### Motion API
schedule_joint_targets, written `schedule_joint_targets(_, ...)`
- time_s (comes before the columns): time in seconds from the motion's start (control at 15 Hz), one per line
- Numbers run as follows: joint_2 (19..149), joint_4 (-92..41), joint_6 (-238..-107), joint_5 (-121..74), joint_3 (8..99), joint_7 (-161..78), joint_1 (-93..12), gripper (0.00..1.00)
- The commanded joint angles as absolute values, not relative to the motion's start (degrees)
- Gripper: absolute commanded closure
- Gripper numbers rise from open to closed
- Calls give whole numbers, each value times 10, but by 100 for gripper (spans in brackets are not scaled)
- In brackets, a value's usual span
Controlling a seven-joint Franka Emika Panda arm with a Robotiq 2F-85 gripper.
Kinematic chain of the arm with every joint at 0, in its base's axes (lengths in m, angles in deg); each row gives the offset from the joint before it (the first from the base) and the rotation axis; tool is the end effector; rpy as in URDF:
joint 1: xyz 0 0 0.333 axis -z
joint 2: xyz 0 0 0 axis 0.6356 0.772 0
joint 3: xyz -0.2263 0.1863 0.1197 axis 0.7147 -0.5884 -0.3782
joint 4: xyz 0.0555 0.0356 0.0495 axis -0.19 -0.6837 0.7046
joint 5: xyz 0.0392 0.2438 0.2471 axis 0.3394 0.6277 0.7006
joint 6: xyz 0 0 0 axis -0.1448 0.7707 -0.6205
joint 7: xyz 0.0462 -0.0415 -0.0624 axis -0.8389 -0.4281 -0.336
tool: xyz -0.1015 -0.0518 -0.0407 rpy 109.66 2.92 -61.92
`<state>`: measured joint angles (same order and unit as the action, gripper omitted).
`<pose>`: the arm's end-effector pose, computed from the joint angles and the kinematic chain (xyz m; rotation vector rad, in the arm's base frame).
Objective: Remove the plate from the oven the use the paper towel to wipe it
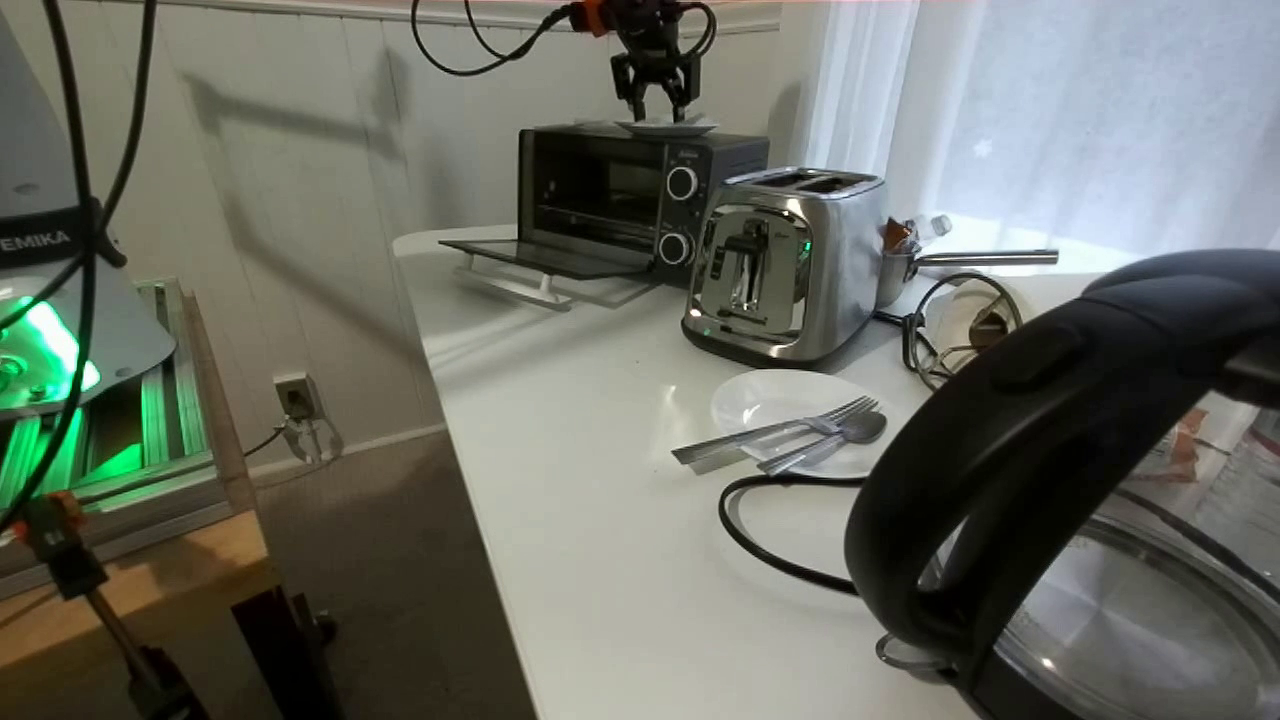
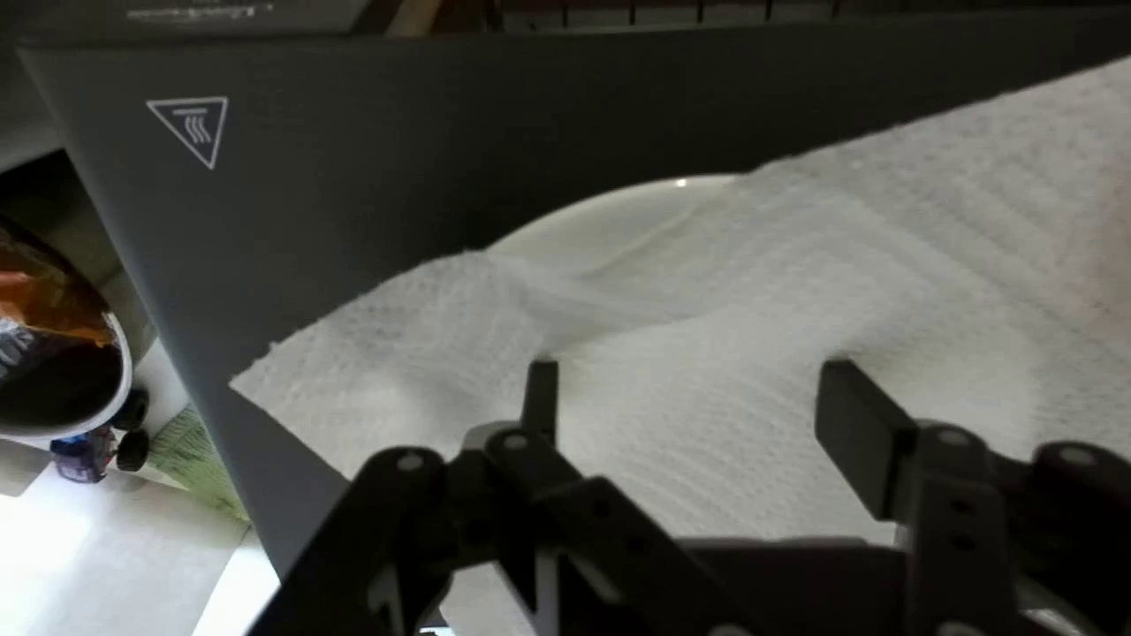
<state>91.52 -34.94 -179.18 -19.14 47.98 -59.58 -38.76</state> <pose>0.6442 0.0083 0.3663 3.0873 0.3682 0.4294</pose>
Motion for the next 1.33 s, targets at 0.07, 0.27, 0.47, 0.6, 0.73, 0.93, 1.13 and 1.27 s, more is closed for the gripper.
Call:
schedule_joint_targets(0.07, 913, -358, -1799, -210, 481, -582, -391, 48)
schedule_joint_targets(0.27, 908, -360, -1801, -211, 481, -582, -391, 70)
schedule_joint_targets(0.47, 906, -358, -1805, -217, 484, -581, -392, 91)
schedule_joint_targets(0.6, 907, -354, -1811, -221, 487, -579, -390, 100)
schedule_joint_targets(0.73, 909, -351, -1820, -234, 496, -572, -392, 100)
schedule_joint_targets(0.93, 916, -339, -1833, -244, 505, -563, -389, 100)
schedule_joint_targets(1.13, 929, -323, -1847, -243, 507, -561, -387, 100)
schedule_joint_targets(1.27, 936, -318, -1849, -230, 498, -570, -384, 100)
